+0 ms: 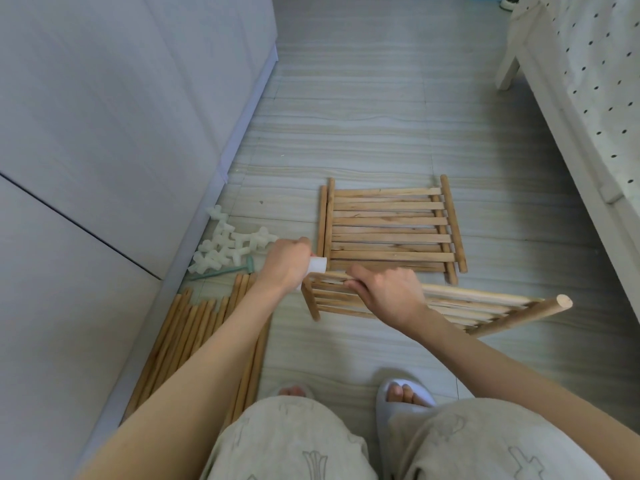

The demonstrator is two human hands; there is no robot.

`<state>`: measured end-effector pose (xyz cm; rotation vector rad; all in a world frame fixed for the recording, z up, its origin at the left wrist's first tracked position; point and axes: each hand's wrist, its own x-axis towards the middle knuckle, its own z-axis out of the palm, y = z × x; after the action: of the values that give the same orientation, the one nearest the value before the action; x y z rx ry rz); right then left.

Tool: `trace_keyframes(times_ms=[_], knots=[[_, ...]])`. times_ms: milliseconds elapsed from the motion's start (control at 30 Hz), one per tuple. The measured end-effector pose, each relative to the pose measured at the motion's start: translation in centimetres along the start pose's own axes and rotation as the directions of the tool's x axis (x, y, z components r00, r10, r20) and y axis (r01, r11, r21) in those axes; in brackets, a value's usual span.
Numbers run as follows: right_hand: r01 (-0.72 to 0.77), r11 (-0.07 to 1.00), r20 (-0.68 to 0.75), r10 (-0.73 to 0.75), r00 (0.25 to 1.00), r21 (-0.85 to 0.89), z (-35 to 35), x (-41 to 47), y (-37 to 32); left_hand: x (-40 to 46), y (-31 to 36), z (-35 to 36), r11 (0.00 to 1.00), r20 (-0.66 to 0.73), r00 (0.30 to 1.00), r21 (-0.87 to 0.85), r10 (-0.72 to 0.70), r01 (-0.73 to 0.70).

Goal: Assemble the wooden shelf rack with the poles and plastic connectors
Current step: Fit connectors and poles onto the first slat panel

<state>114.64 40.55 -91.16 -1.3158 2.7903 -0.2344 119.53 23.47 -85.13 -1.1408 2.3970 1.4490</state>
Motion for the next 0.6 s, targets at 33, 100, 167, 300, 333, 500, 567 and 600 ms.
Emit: trace_keyframes(times_ms=[33, 100, 167, 300, 333, 500, 567, 600], knots=[[0.0, 1.0, -0.011, 0.0, 1.0, 0.007, 0.1, -0.1, -0.1, 0.1, -0.3, 0.1, 1.0, -0.016, 1.0, 0.002, 0.016, -0.016], [0.001, 1.0, -0.017, 0.0, 1.0, 0.014, 0.2, -0.2, -0.2, 0.1, -0.8, 0.3, 1.0, -0.053, 0.998, 0.002, 0.031, -0.031], [0.003, 1.0, -0.004, -0.003, 1.0, 0.018, 0.2, -0.2, -0.1, -0.1, -0.8, 0.5, 0.999, -0.099, 0.995, 0.022, 0.035, -0.033], [-0.004, 1.0, 0.013, 0.003, 1.0, 0.025, -0.1, -0.1, -0.3, -0.3, -0.7, 0.7, 0.996, -0.155, 0.986, 0.073, 0.054, -0.043], [-0.007, 0.999, 0.02, 0.007, 1.0, 0.031, -0.2, -0.1, -0.3, -0.4, -0.7, 0.7, 0.996, -0.157, 0.986, 0.075, 0.055, -0.043], [0.0, 1.0, 0.052, -0.002, 0.999, 0.031, -0.2, -0.1, -0.2, -0.4, -1.3, 0.6, 0.996, -0.144, 0.988, 0.066, 0.062, -0.053], [0.0, 1.0, 0.065, -0.001, 0.998, 0.023, -0.2, -0.1, -0.3, -0.3, -1.3, 0.7, 0.996, -0.162, 0.984, 0.071, 0.07, -0.059], [-0.002, 1.0, 0.074, 0.0, 0.997, 0.02, -0.4, -0.1, -0.3, -0.3, -1.1, 0.7, 0.995, -0.17, 0.983, 0.078, 0.07, -0.058]])
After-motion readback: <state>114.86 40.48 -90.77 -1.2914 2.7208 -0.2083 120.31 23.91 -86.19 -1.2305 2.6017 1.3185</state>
